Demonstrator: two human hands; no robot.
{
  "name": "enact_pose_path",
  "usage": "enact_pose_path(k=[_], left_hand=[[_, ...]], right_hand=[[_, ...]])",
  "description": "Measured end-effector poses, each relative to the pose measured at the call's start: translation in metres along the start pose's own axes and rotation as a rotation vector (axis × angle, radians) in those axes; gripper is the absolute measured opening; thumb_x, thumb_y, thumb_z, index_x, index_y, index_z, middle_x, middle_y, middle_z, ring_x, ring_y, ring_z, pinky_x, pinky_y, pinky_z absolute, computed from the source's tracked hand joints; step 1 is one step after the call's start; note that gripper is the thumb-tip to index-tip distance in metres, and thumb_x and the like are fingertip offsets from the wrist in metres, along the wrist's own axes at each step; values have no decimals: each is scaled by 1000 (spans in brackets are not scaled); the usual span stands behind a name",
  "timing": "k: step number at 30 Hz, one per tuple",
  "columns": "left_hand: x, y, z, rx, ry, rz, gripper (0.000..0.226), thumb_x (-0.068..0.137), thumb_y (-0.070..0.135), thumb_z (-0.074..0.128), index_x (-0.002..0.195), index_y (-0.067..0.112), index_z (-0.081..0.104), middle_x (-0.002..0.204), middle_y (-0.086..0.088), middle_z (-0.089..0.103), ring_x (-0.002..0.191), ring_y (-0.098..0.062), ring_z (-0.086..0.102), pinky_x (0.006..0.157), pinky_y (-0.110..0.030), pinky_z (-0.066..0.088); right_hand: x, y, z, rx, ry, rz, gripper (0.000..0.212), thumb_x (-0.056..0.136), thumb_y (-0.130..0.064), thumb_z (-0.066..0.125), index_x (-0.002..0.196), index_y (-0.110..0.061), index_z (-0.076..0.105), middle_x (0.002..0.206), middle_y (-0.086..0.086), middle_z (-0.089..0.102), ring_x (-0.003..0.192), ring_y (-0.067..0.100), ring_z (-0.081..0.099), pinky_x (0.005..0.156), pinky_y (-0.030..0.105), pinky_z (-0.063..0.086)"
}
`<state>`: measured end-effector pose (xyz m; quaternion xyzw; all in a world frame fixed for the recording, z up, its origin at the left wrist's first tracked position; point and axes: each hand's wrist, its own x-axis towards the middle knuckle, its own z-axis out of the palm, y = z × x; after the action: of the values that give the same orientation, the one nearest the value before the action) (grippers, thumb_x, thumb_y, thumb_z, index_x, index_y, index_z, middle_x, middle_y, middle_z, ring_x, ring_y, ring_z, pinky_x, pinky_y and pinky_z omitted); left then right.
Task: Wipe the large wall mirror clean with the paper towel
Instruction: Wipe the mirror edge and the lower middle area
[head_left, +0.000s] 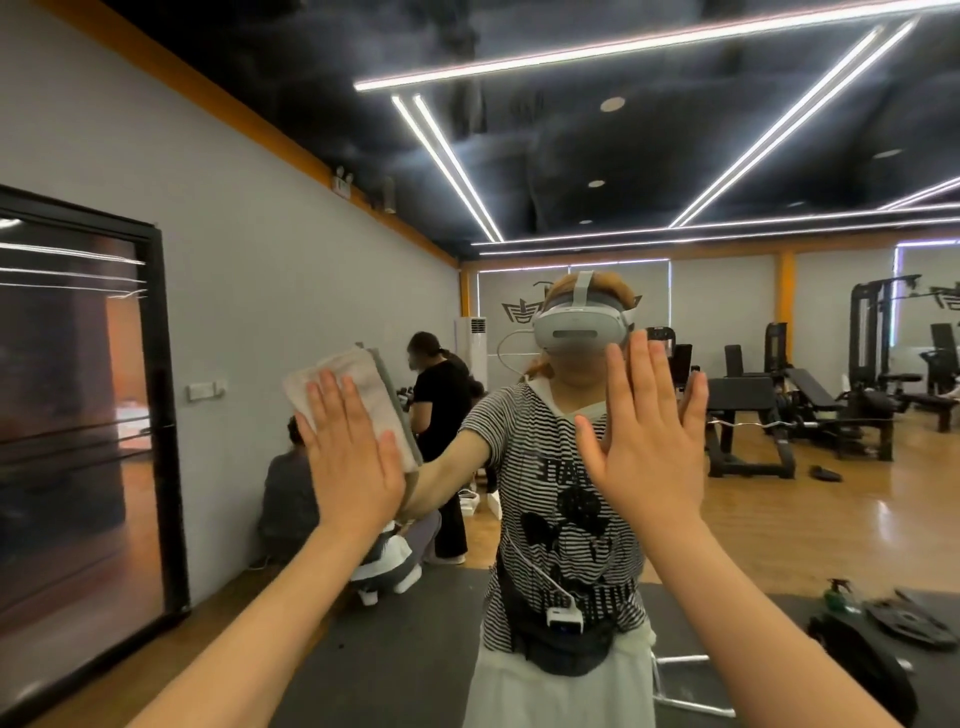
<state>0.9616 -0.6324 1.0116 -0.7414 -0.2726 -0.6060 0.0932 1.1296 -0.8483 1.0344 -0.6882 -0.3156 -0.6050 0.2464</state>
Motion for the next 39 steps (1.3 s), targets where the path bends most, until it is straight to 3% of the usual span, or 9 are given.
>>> enact_pose_path(k=[3,8,11,15,20,25,32,39], left_hand=[[-6,32,4,-13,10,-3,69,96,34,21,152,0,0,159,-23,3,147,-33,-3,119,-39,-10],[-18,111,18,5,6,303,79,91,36,28,152,5,-11,159,-16,-2,148,-29,-15,118,-44,-4],[-19,119,22,3,6,343,79,92,36,28,152,7,-14,160,-17,-1,148,-28,-15,119,-47,-3],[-20,114,24,15,20,369,79,91,36,29,152,7,-12,159,-13,-21,148,-29,-13,119,-48,-2],[-19,115,23,0,31,360,80,90,36,30,153,8,-10,160,-18,0,149,-27,-12,119,-47,-1],[-19,118,23,-26,40,353,74,89,35,32,151,2,9,156,-20,11,146,-33,9,118,-46,-1],[-20,119,24,-76,69,313,73,89,37,32,151,5,11,156,-18,11,148,-19,-16,118,-44,-4],[-21,118,25,-61,23,300,74,89,37,33,153,6,11,158,-20,13,148,-20,-14,119,-43,-7]], right_hand=[[0,0,1,3,17,-4,72,93,-48,32,152,-8,22,159,14,18,146,26,14,118,48,-2],[0,0,1,1,23,-7,71,94,-48,33,152,-8,23,159,13,17,146,26,14,118,46,-4],[0,2,1,-3,25,-14,71,94,-48,35,152,-9,21,159,13,19,147,24,12,118,46,-5],[0,2,1,-5,26,-15,70,94,-48,35,152,-10,22,158,14,21,147,23,12,118,46,-5],[1,2,2,-9,36,-18,71,94,-48,37,152,-10,22,158,13,22,146,25,16,118,47,-3],[0,2,1,-10,32,-19,71,94,-48,38,152,-11,20,158,13,22,146,25,16,117,47,-1],[1,1,1,-16,31,-19,70,94,-48,38,151,-11,21,157,13,25,145,25,19,118,47,0],[1,2,-8,25,-52,-13,70,94,-45,41,152,-12,19,159,12,20,147,24,14,118,47,1]])
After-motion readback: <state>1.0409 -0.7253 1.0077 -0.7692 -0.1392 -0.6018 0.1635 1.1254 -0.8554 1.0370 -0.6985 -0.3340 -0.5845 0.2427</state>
